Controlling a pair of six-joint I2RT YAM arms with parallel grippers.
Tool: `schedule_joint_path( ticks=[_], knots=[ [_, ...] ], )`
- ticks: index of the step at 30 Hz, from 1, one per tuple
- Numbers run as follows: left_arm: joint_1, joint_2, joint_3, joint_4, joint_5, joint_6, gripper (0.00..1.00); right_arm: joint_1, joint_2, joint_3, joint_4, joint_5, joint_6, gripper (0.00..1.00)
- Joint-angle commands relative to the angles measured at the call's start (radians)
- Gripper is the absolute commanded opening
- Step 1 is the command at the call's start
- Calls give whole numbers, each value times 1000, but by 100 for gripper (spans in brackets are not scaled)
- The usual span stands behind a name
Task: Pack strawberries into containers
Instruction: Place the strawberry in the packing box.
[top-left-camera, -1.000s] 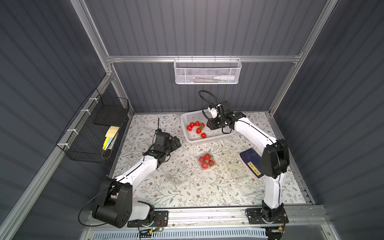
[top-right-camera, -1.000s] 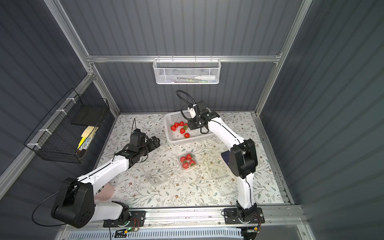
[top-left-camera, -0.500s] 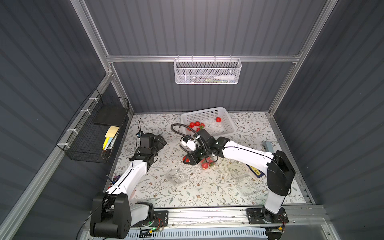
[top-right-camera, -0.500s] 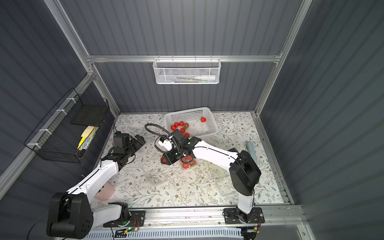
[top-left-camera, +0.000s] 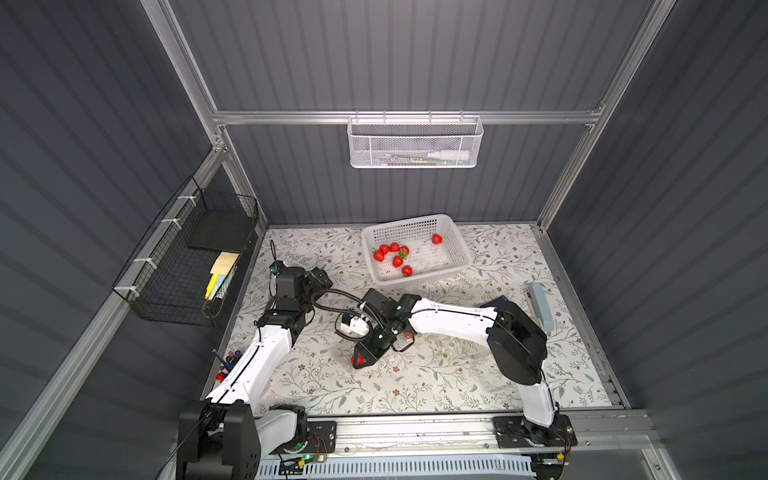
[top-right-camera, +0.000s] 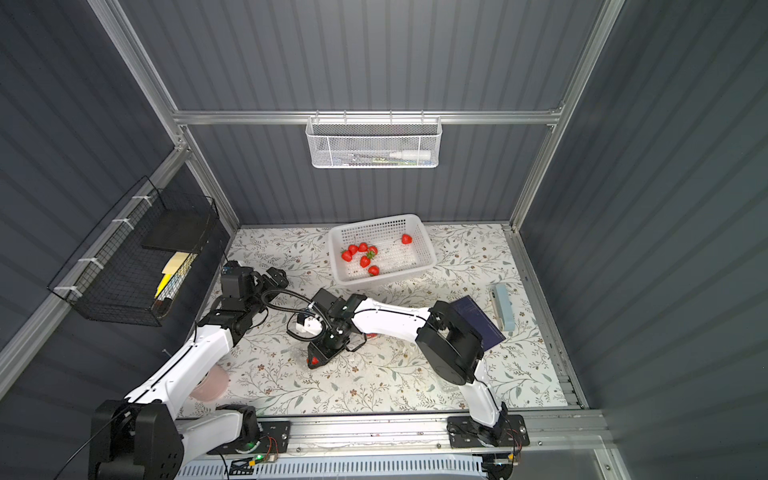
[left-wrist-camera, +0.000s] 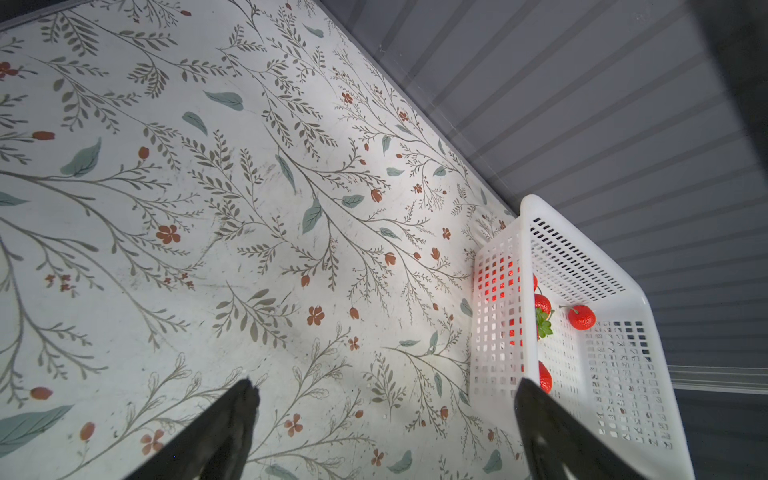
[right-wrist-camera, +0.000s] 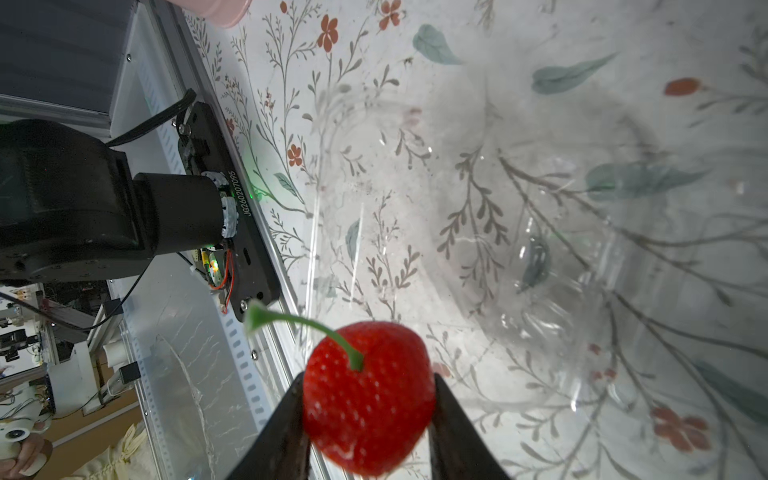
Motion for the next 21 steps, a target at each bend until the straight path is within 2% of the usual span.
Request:
schedule_joint_path(
  ticks=[1,10,15,21],
  knots=[
    [6,-20,-18,-17,12,8,98,25,43,51,-62,7,-43,5],
    [11,-50,-22,-41,-4,18,99,66,145,156,-108,59,-52,5],
    [12,-61,-25,-47,-9,23,99,80,223,273,-169,101,-54,4],
    [14,-57,-37,-35,-5,27,99,80,255,313,-234,288,-72,5]
  ],
)
